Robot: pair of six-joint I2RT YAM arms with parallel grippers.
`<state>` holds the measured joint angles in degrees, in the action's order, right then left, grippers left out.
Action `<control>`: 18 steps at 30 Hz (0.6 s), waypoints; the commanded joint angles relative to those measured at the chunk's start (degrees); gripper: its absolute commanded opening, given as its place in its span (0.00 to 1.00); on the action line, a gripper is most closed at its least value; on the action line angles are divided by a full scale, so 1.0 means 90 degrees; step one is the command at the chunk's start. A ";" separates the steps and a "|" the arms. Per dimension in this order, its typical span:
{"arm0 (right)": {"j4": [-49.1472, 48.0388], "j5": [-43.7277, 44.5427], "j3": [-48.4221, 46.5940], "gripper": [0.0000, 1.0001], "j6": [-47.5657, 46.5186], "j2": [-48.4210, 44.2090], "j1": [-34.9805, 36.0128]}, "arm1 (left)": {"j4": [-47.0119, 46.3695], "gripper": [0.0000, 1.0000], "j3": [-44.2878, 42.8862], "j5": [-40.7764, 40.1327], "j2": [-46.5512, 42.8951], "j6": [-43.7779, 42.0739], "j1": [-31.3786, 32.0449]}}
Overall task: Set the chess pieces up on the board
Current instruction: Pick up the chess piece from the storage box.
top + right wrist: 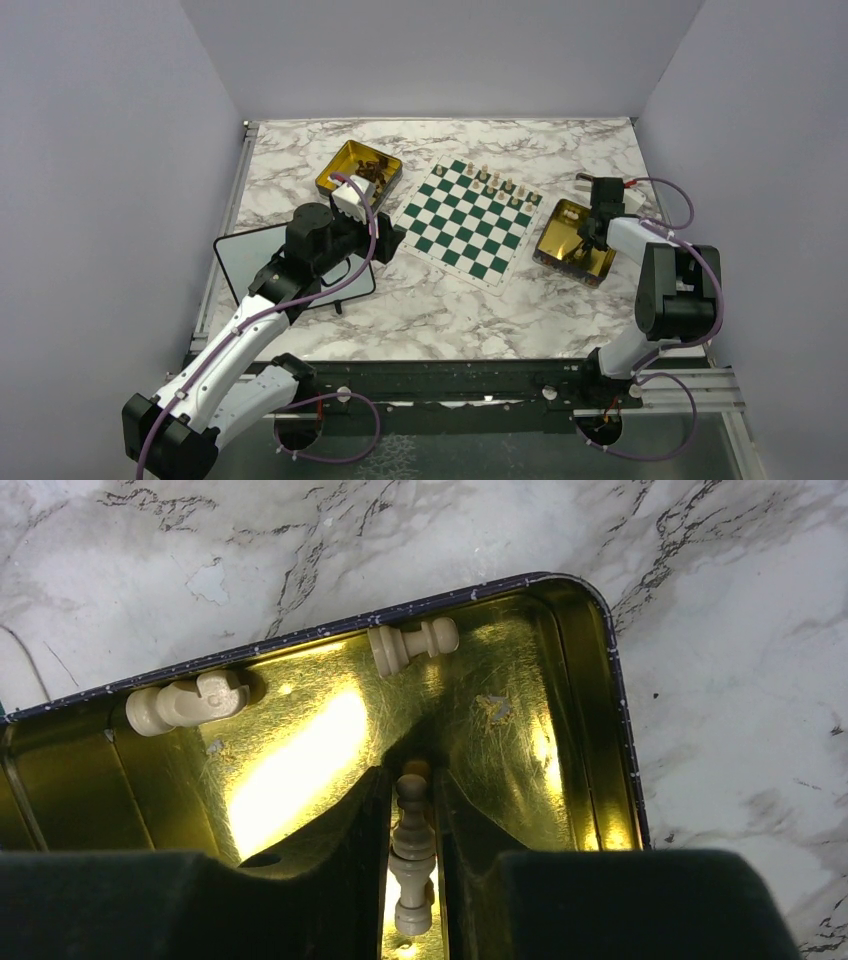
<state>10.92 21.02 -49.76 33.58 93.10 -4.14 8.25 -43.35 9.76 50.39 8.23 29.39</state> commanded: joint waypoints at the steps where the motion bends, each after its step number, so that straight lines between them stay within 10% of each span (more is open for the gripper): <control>1: -0.0187 -0.0057 0.0034 0.25 0.0016 0.0057 -0.0036 | -0.0149 0.80 0.0022 -0.0080 -0.0113 -0.0075 0.0016; 18: -0.0233 -0.0031 -0.0198 0.05 -0.0930 -0.0854 -0.0029 | -0.0174 0.77 0.0012 -0.0014 -0.0035 0.0082 0.0016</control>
<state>10.33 20.73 -49.98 28.86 88.68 -4.14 8.25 -43.35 9.76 50.37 8.34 29.39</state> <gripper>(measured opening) 0.146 0.775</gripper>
